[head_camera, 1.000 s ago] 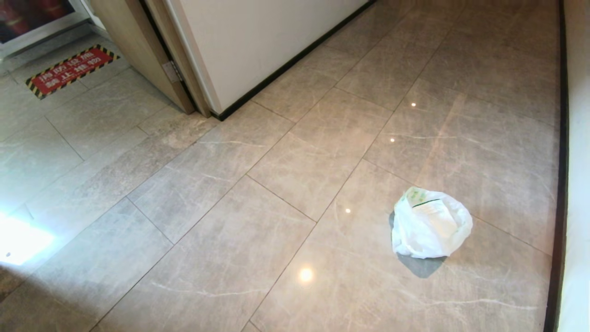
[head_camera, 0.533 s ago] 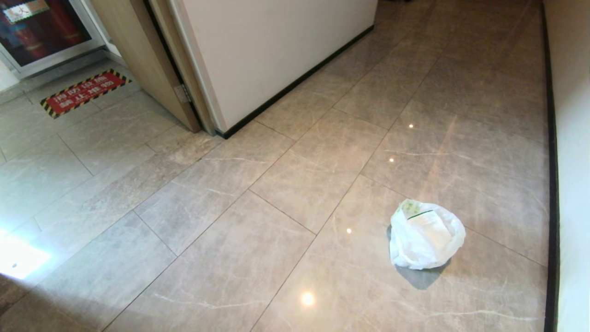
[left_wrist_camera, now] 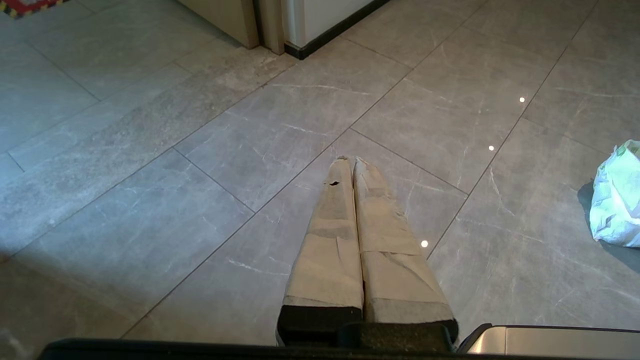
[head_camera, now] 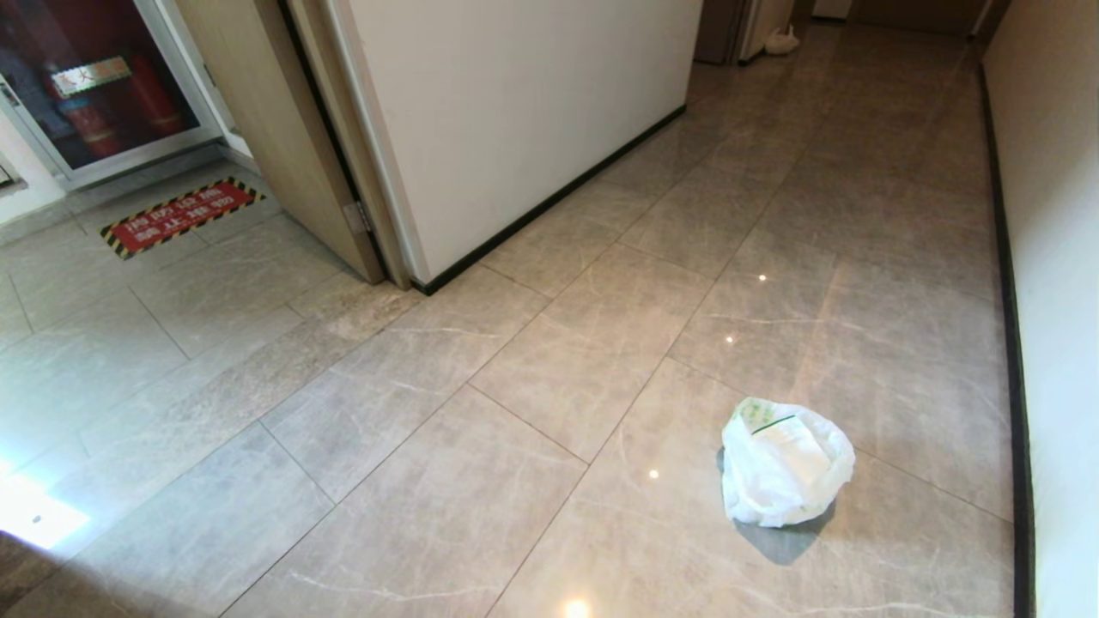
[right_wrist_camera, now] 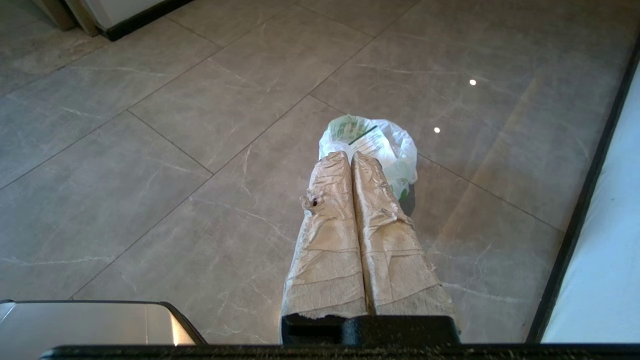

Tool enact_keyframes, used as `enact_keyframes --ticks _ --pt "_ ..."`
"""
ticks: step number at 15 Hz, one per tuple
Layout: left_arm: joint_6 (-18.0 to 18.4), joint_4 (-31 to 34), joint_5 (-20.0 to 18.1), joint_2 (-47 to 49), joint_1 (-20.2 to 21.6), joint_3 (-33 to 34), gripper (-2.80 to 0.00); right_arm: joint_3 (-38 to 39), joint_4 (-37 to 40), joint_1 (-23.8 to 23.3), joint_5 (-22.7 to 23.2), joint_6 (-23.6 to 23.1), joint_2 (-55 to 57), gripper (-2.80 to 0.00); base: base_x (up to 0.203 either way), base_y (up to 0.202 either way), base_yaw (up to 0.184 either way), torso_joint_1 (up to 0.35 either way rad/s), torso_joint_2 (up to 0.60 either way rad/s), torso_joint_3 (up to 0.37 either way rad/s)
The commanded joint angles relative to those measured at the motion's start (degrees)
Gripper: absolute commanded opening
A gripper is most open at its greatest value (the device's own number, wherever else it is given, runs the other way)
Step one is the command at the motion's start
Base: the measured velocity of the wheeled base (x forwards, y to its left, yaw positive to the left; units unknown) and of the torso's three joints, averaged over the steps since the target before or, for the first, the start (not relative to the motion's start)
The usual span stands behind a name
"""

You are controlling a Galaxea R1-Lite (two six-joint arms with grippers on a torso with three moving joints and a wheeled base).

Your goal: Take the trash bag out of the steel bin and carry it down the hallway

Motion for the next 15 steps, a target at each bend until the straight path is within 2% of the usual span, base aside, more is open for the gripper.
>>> enact_keyframes --ticks 1,15 --pt "0.01 0.00 0.02 0.00 0.00 0.00 -2.80 0.00 0.00 0.00 0.00 -0.05 0.10 -2.80 0.000 0.000 0.000 -0.001 0.00 0.198" --pt "0.01 0.00 0.02 0.00 0.00 0.00 -2.80 0.00 -0.09 0.00 0.00 1.00 0.10 -2.80 0.000 0.000 0.000 0.004 0.00 0.190"
